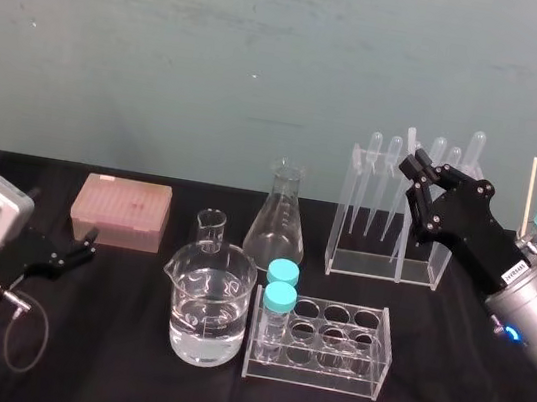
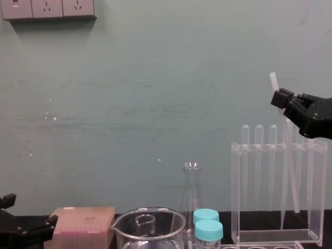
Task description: Pick up the stirring rod with one hand, then place it down.
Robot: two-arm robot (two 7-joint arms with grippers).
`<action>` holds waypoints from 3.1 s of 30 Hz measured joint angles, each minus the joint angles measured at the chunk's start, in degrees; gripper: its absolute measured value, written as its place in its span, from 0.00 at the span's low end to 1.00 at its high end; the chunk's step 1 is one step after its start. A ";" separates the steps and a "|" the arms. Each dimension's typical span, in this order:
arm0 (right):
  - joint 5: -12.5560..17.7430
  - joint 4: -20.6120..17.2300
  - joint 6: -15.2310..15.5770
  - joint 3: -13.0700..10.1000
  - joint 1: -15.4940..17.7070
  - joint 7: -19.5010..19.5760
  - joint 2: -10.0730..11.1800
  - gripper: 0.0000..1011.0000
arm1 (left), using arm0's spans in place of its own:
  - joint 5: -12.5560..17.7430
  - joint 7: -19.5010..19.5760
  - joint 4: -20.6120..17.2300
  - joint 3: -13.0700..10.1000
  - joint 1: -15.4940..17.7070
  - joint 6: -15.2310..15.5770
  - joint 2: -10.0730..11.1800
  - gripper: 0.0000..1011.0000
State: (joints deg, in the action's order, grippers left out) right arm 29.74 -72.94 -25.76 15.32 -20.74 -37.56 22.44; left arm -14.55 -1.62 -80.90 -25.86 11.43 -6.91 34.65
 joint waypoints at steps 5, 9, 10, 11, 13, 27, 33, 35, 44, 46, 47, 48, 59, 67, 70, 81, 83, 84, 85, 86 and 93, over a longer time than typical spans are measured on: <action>0.00 0.00 0.00 0.00 0.00 0.00 0.00 0.06 | 0.00 0.00 0.00 0.00 0.00 0.00 0.00 0.99; 0.00 0.00 0.00 0.00 0.00 0.00 0.00 0.06 | 0.00 0.00 0.00 0.00 0.00 0.00 0.00 0.99; 0.00 0.00 0.00 0.00 0.00 0.00 0.00 0.06 | 0.00 0.00 0.00 0.00 0.00 0.00 0.00 0.99; 0.00 0.00 0.00 0.00 0.00 0.00 0.00 0.06 | 0.00 0.00 0.00 0.00 0.00 0.00 0.00 0.99; 0.00 0.00 0.00 0.00 0.00 0.00 0.00 0.06 | 0.00 0.00 0.00 0.00 0.00 0.00 0.00 0.99; 0.00 0.00 0.00 0.00 0.00 0.00 0.00 0.06 | 0.00 0.00 0.00 0.00 0.00 0.00 0.00 0.99; 0.00 0.00 0.00 0.00 0.00 0.00 0.01 0.06 | 0.00 0.00 0.00 0.00 0.00 0.00 0.00 0.99; 0.00 0.00 0.00 0.00 0.00 0.00 0.00 0.06 | 0.00 0.00 0.00 0.00 0.00 0.00 0.00 0.99; 0.00 0.00 0.00 0.00 0.00 0.00 0.00 0.06 | 0.00 0.00 0.00 0.00 0.00 0.00 0.00 0.99; 0.00 0.00 0.00 0.00 0.00 0.00 0.00 0.06 | 0.00 0.00 0.00 0.00 0.00 0.00 0.00 0.99; 0.00 0.00 0.00 0.00 0.00 0.01 0.00 0.06 | 0.00 0.00 0.00 0.00 0.00 0.00 0.00 0.99; 0.00 0.00 0.00 0.00 0.00 0.00 0.00 0.06 | 0.00 0.00 0.00 0.00 0.00 0.00 0.00 0.99; 0.00 0.00 0.00 0.00 0.00 0.00 0.00 0.06 | 0.00 0.00 0.00 0.00 0.00 0.00 0.00 0.99; 0.00 0.00 0.00 0.00 0.00 0.00 0.00 0.06 | 0.00 0.00 0.00 0.00 0.00 0.00 0.00 0.99; 0.00 0.00 0.00 0.00 0.00 0.00 0.00 0.06 | 0.00 0.00 0.00 0.00 0.00 0.00 0.00 0.99; 1.49 0.73 1.28 -0.48 -0.04 -1.95 -0.37 0.06 | 0.00 0.00 0.00 0.00 0.00 0.00 0.00 0.99; 2.38 1.04 1.89 -0.47 -0.13 -2.94 -0.39 0.06 | 0.00 0.00 0.00 0.00 0.00 0.00 0.00 0.99; 2.68 1.12 2.08 -0.42 -0.17 -3.25 -0.39 0.06 | 0.00 0.00 0.00 0.00 0.00 0.00 0.00 0.99; 2.92 1.19 2.28 -0.35 -0.22 -3.61 -0.38 0.06 | 0.00 0.00 0.00 0.00 0.00 0.00 0.00 0.99; 3.15 1.27 2.44 -0.26 -0.27 -3.93 -0.36 0.06 | 0.00 0.00 0.00 0.00 0.00 0.00 0.00 0.99; 4.60 1.83 3.99 0.96 -0.83 -6.30 0.05 0.06 | 0.00 0.00 0.00 0.00 0.00 0.00 0.00 0.99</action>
State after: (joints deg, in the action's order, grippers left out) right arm 34.34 -71.10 -21.78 16.28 -21.57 -43.85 22.49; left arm -14.55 -1.62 -80.90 -25.86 11.43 -6.91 34.65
